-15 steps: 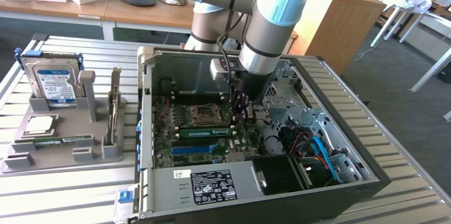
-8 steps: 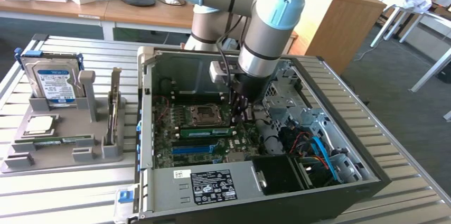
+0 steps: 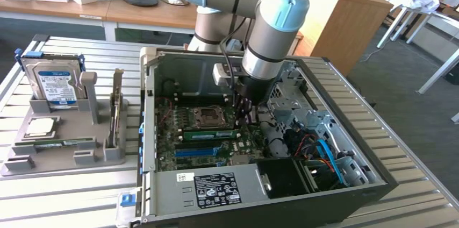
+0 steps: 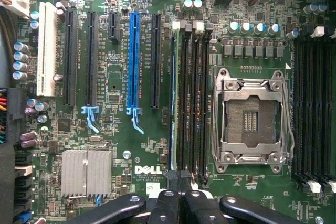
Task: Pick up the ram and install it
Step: 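Press down the ram until it locks into place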
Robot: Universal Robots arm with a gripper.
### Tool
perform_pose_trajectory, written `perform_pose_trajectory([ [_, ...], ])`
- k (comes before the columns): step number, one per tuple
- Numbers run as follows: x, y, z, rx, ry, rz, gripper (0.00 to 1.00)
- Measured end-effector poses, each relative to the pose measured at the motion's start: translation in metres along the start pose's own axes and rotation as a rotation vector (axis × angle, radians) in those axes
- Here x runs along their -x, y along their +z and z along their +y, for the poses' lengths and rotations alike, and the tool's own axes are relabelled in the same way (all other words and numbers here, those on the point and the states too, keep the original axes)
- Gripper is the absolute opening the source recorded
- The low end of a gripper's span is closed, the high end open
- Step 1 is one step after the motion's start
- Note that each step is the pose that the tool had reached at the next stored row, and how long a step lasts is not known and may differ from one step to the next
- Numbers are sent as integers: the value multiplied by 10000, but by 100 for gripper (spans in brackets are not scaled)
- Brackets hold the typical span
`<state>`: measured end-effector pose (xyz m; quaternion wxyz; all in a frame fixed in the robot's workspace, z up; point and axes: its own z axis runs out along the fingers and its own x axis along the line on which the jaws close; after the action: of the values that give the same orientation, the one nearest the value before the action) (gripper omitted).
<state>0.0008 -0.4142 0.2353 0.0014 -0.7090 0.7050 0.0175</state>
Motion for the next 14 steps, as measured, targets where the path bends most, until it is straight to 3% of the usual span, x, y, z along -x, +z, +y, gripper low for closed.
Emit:
perform_pose_trajectory([
  [14, -6, 4, -27, -1, 0, -3, 10],
])
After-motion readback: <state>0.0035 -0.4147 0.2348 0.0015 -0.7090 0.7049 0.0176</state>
